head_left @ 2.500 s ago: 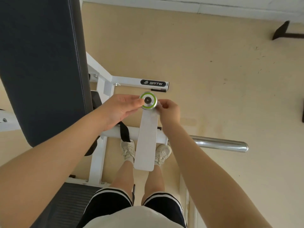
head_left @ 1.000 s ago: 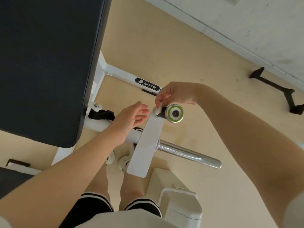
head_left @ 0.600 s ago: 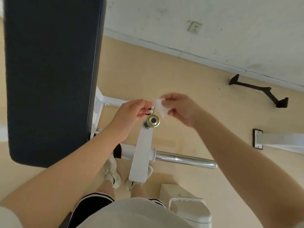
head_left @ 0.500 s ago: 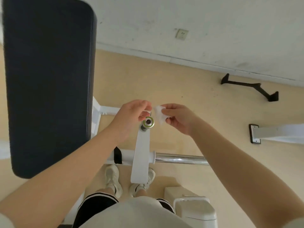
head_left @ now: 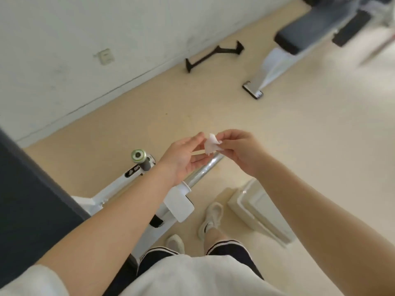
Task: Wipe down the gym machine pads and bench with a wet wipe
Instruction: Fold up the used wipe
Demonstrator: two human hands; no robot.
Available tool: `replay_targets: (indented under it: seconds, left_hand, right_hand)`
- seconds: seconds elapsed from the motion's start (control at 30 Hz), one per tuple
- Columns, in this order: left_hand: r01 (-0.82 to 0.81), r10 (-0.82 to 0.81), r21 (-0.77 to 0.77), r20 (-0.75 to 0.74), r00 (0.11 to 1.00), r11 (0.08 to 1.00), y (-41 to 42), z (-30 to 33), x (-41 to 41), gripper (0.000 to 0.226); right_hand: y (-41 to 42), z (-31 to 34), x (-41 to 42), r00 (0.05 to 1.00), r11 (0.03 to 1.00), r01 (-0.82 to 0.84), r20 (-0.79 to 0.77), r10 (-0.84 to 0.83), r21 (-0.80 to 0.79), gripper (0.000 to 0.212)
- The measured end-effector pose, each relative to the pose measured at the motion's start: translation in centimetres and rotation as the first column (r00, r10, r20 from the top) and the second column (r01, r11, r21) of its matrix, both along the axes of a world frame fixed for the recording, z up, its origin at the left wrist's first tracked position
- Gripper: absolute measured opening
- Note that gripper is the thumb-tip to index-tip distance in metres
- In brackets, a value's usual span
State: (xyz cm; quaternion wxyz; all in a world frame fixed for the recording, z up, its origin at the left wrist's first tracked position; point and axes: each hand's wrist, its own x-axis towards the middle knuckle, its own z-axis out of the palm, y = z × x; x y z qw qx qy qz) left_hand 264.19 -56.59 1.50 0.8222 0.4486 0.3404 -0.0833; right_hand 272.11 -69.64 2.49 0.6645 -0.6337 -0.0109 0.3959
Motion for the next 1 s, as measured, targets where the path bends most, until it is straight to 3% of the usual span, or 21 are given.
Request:
replay_targets:
  seconds: [0.17, 0.37, 0.5, 0.77, 1.0]
  left_hand:
    - [0.185, -0.185, -0.003, 0.034, 0.982, 0.983, -6.7, -0.3, 1.6, 0.006]
    - [0.464, -0.472, 0.094, 0.080, 0.878, 0.881, -13.6, 0.0, 4.6, 0.011]
    - [0.534, -0.538, 0.099, 0.022, 0.842, 0.840, -18.1, -1.7, 6.7, 0.019]
    - [0.397, -0.328, 0.200, -0.305, 0.894, 0.896, -30.3, -13.7, 9.8, 0.017]
    - [0.250, -0.127, 0.184, -0.505, 0.854, 0.950, -36.7, -23.2, 8.6, 0.020]
  right_hand:
    - [-8.1, 0.6, -1.4, 0.978, 0.977, 0.210, -0.010, -0.210, -0.026, 0.013]
    - [-16.3, 0.1, -1.1, 0.978, 0.960, 0.193, 0.115, -0.172, -0.205, 0.004]
    - [-21.1, -1.7, 0.9, 0.974, 0.935, 0.211, 0.142, -0.176, -0.285, 0.017]
    - [-32.8, -9.0, 8.2, 0.947, 0.728, -0.092, 0.167, 0.276, -0.680, 0.020]
    - [-39.1, -17.9, 10.2, 0.864, 0.626, -0.289, 0.084, 0.496, -0.724, 0.019]
